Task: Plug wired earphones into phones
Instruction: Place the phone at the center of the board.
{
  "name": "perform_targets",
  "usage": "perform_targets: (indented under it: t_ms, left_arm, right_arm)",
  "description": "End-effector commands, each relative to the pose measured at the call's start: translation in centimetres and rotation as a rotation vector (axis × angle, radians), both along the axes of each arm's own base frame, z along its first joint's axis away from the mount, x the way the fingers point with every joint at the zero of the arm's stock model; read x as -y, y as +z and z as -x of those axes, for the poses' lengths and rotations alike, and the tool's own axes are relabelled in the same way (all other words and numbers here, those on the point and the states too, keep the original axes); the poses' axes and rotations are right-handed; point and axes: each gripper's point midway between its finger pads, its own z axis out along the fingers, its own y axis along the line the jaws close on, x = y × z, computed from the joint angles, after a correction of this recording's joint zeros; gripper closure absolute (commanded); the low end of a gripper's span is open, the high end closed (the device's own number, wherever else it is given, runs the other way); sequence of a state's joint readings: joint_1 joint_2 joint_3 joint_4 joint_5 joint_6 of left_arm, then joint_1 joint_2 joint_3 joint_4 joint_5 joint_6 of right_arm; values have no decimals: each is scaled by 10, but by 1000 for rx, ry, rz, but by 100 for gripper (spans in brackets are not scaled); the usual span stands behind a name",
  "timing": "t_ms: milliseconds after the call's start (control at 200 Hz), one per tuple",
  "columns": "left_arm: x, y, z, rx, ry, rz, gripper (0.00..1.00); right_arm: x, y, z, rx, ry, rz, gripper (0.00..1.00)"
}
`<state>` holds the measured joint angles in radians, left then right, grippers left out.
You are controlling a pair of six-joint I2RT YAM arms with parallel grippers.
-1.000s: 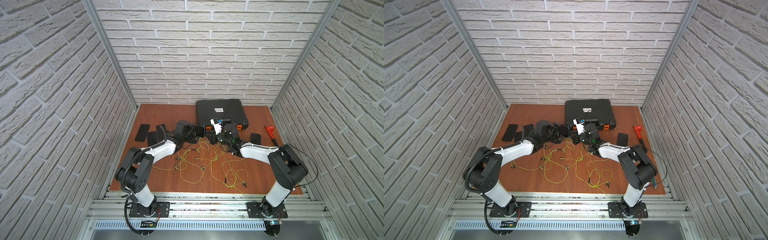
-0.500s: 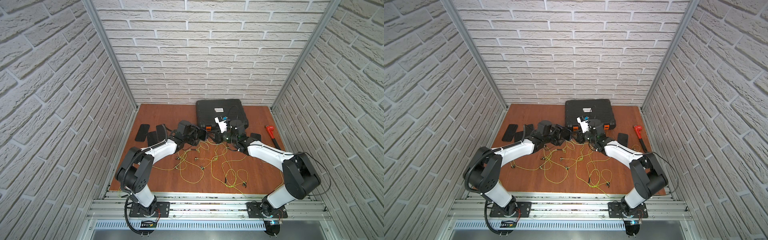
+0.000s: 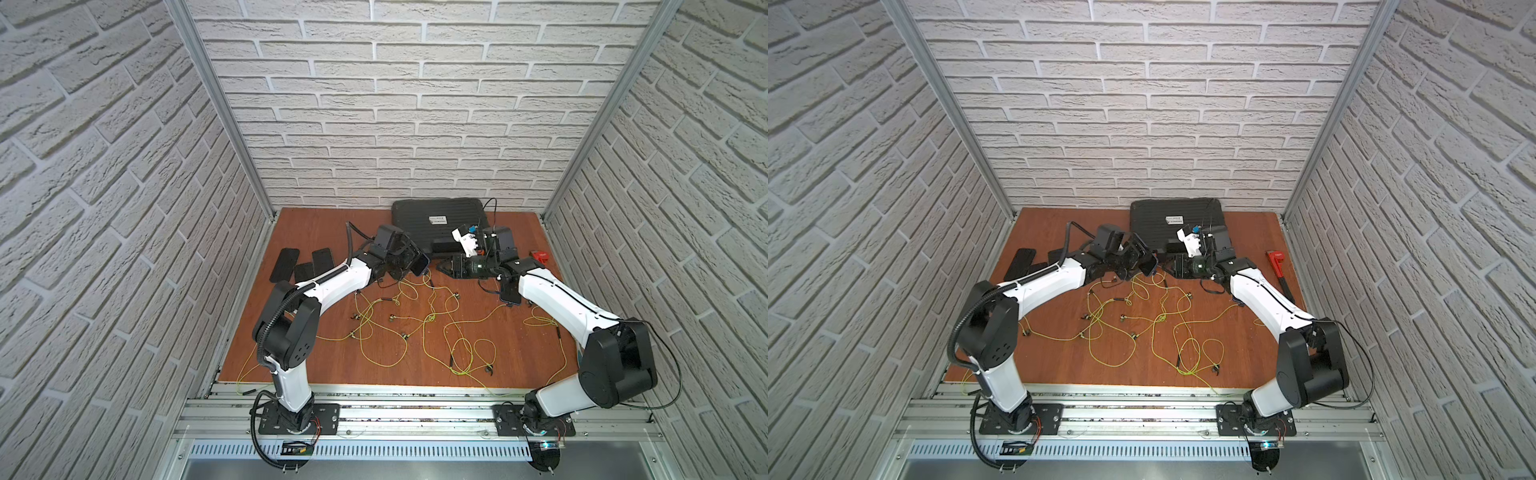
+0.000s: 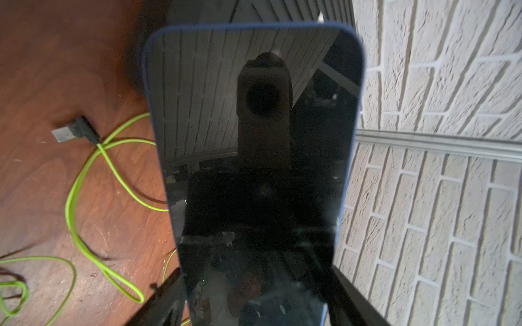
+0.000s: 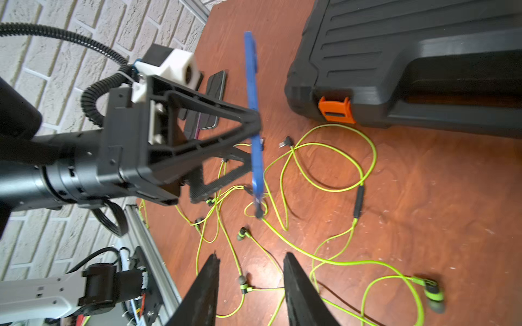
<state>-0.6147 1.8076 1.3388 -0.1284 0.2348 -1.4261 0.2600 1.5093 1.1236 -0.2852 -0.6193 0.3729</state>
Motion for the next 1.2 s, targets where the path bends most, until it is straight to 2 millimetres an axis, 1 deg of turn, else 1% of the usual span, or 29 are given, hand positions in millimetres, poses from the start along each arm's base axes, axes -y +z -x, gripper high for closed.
perform_targets:
  t_ms: [0,100,225,315,440,505,625,705,900,975,1030,1070,1135,1195]
  left_arm:
    - [14,7,2,44,-71,-13,100]
    - [20,7,5,45,-84,-8,100]
    - [25,12,6,57,-100,1,100]
    - [27,15,7,63,-108,-2,100]
    - [31,16,8,66,-117,4,100]
    - [32,16,8,67,-122,4,100]
    - [33,16,10,68,-127,-1,100]
    - [32,16,10,75,-129,-5,100]
    - [34,18,11,90,-144,-2,100]
    - [34,19,12,92,-145,-1,100]
    - [34,20,12,98,-147,-1,94]
    - [33,21,12,104,-147,2,86]
    - [32,24,9,122,-147,10,64]
    - [29,28,5,139,-149,26,42]
  right_arm:
    - [-11,6,-4,3,20,-54,62]
    - [-13,-1,-9,-7,19,-46,63]
    - [-12,-10,-16,-7,7,-17,65]
    - [-13,-12,-21,-5,6,-19,66]
    - [-20,-19,-24,-22,16,-27,69]
    - [-21,-22,-26,-26,13,-30,73]
    - [-22,-22,-29,-23,-1,-35,84]
    - [-20,-19,-31,-14,-15,-38,88]
    - [-21,-16,-37,-2,-37,-67,89]
    - [-22,-15,-38,2,-43,-73,93]
    - [-20,-15,-38,6,-49,-66,94]
    - [-19,-14,-36,11,-50,-58,94]
    - [-14,-13,-32,21,-57,-35,94]
    - [-8,-12,-26,22,-60,-20,94]
